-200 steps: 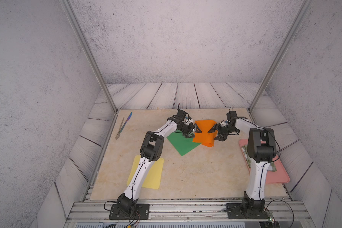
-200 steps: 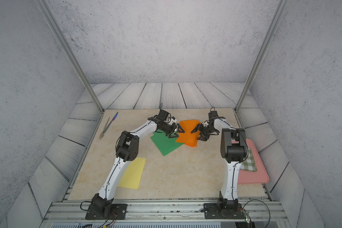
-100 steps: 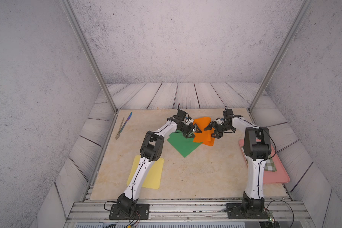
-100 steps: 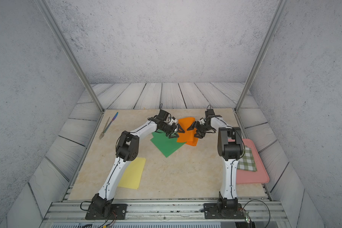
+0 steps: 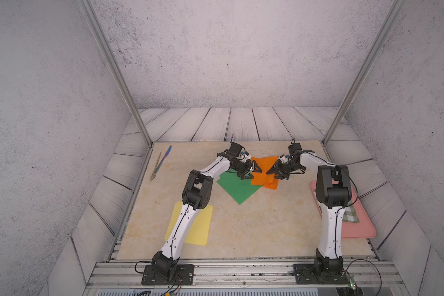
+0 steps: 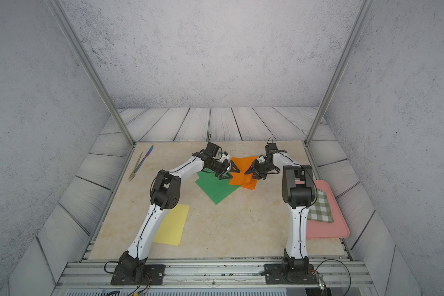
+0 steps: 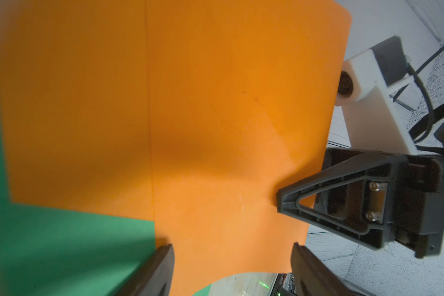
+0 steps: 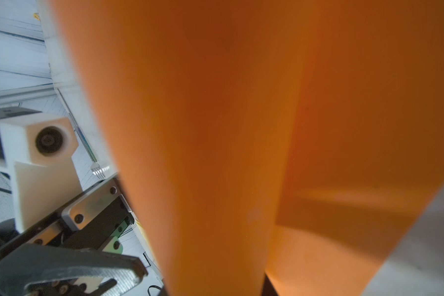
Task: Sort the scattered colored papers by color
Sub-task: Pick up the colored paper from the center of the board.
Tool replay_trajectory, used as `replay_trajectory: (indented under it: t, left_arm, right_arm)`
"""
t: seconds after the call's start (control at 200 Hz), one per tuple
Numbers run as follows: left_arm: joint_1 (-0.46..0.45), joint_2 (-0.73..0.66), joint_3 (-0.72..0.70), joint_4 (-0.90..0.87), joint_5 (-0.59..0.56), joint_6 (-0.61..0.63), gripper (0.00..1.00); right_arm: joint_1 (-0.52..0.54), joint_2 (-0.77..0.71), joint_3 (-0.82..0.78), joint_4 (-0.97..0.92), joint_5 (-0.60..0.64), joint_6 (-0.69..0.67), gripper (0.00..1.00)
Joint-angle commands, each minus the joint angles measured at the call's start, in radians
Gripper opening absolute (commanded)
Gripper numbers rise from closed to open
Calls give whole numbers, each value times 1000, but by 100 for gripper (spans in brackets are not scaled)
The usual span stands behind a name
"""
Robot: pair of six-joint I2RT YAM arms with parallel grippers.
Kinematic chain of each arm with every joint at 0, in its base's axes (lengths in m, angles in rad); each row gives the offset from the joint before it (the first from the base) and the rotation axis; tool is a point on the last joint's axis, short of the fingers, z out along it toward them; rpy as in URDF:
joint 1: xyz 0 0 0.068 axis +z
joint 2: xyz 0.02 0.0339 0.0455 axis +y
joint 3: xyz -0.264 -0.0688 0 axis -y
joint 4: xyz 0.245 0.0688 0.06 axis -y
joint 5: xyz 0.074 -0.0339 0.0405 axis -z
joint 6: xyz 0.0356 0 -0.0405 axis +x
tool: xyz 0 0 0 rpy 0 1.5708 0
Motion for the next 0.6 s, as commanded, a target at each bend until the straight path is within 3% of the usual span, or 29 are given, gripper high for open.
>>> replay_trajectory:
  t: [0.0,0.28,0.59]
  left_arm:
    - [22,-50,16,-14,-30,7,79]
    - [85,-179,-13,50,-37,-22,80]
    - [98,-224,-116,107,5,-41,80]
  right_arm:
    - [1,24,-7,-15,8,-11,31]
    - [0,-61,-32,21,-52,26,29]
    - [0,-138,-72,143,-173,153,29]
